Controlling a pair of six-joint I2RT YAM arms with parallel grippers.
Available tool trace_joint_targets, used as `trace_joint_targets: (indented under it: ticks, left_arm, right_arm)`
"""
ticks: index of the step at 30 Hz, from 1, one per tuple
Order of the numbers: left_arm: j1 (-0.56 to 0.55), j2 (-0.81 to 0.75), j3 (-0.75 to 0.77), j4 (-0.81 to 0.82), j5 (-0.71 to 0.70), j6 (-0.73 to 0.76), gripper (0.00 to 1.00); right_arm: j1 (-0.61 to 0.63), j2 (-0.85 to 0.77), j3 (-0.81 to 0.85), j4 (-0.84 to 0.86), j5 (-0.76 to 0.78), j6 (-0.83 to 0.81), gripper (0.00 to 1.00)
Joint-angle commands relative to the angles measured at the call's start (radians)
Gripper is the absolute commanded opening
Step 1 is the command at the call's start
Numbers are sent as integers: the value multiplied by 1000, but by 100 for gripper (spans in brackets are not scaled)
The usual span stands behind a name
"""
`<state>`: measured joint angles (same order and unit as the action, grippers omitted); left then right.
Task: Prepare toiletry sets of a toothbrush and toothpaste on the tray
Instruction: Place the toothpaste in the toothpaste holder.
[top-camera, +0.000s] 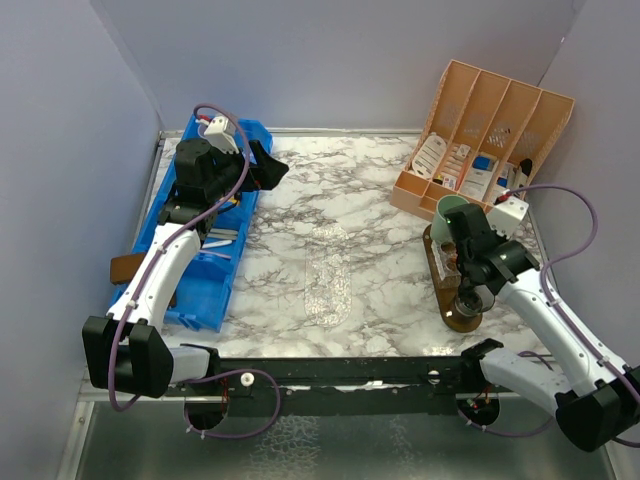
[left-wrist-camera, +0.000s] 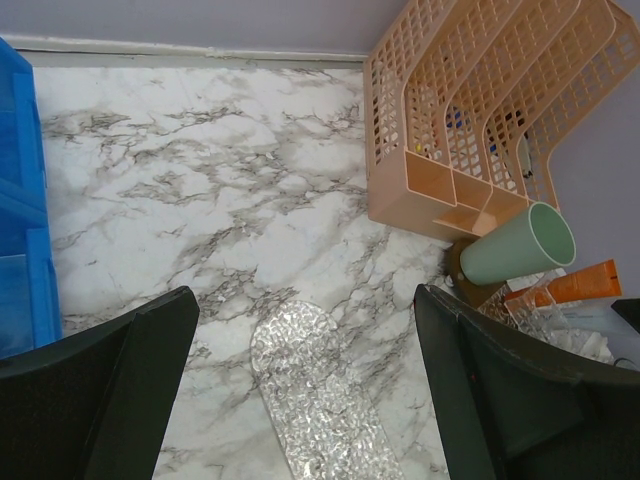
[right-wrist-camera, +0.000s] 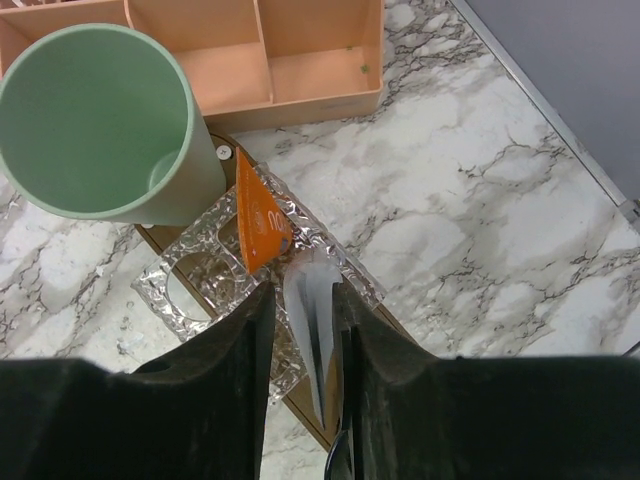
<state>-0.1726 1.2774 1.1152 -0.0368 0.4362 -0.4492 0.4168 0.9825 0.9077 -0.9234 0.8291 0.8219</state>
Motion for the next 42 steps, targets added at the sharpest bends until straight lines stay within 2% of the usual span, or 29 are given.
trace_joint_targets:
  ticks: [1, 10, 12, 21, 24, 31, 34, 37, 42]
  left_arm:
    - [-5, -7, -4, 15, -12, 17, 93]
    - [-11, -9, -2, 10, -19, 23, 93]
    - [-13, -8, -2, 8, -20, 24, 93]
    - [-18, -7, 0, 5, -26, 28, 93]
    - [-19, -7, -1, 3, -27, 29, 93]
    - [-19, -10, 2, -5, -32, 34, 93]
    - [-19, -10, 4, -8, -35, 39, 93]
    - [-19, -9, 5, -9, -44, 48, 94]
    - [-19, -12, -14, 11, -76, 80, 96]
  right_arm:
    - [-6, -25, 23, -15, -2, -10, 30]
    - [-6, -51, 52, -10, -11, -60, 34]
    - [-6, -58, 57, -12, -14, -64, 40]
    - [-6, -83, 75, -5, -23, -119, 47]
    - [-6, -90, 83, 12, -30, -153, 55]
    - [-6, -139, 112, 150, -109, -413, 64]
    - [-6, -172, 139, 221, -225, -551, 65]
    - [-6, -203, 164, 307, -490, -679, 65]
    - [-6, -213, 149, 475, -805, -677, 67]
